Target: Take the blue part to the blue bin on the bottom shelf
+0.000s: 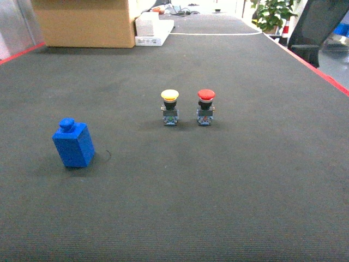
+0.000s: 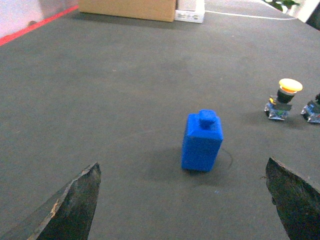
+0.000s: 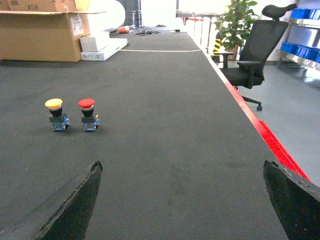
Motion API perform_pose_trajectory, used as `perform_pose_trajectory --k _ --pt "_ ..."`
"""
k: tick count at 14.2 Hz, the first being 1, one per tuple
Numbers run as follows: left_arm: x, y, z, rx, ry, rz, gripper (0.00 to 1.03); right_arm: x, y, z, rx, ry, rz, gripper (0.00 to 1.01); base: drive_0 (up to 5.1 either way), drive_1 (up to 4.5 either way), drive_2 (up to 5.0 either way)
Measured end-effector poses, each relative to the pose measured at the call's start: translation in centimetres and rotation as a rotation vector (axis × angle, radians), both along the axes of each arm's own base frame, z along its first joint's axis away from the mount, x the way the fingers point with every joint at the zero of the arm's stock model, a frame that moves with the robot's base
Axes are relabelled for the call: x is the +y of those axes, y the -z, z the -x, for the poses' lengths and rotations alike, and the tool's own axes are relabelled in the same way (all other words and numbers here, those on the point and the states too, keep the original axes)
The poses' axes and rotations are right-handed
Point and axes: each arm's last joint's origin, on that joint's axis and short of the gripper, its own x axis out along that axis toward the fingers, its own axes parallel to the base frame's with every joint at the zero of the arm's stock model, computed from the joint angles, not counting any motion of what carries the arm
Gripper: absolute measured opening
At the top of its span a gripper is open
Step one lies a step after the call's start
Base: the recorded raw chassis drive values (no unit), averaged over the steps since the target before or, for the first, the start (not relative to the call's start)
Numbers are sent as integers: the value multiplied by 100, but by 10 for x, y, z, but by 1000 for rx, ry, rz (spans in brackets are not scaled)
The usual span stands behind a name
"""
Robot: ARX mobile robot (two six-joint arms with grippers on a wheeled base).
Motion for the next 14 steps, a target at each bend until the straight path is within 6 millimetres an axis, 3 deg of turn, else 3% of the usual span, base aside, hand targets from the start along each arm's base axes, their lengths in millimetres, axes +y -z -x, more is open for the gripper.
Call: perform_pose_trajectory --k 2,3,5,7,10,14 --pt "-10 10 -47 -19 42 -2 98 0 0 0 0 0 0 98 0 0 0" --pt "-16 22 -61 32 63 -5 98 0 0 0 0 0 0 98 0 0 0" --pt "-28 38 -73 107 112 -10 98 0 0 0 0 0 0 98 0 0 0" --pt "-33 37 -97 80 130 -6 98 0 0 0 0 0 0 98 0 0 0" --pt "-30 58 -126 130 120 -6 98 0 0 0 0 0 0 98 0 0 0" --pt "-31 71 -155 141 119 -8 98 0 0 0 0 0 0 98 0 0 0"
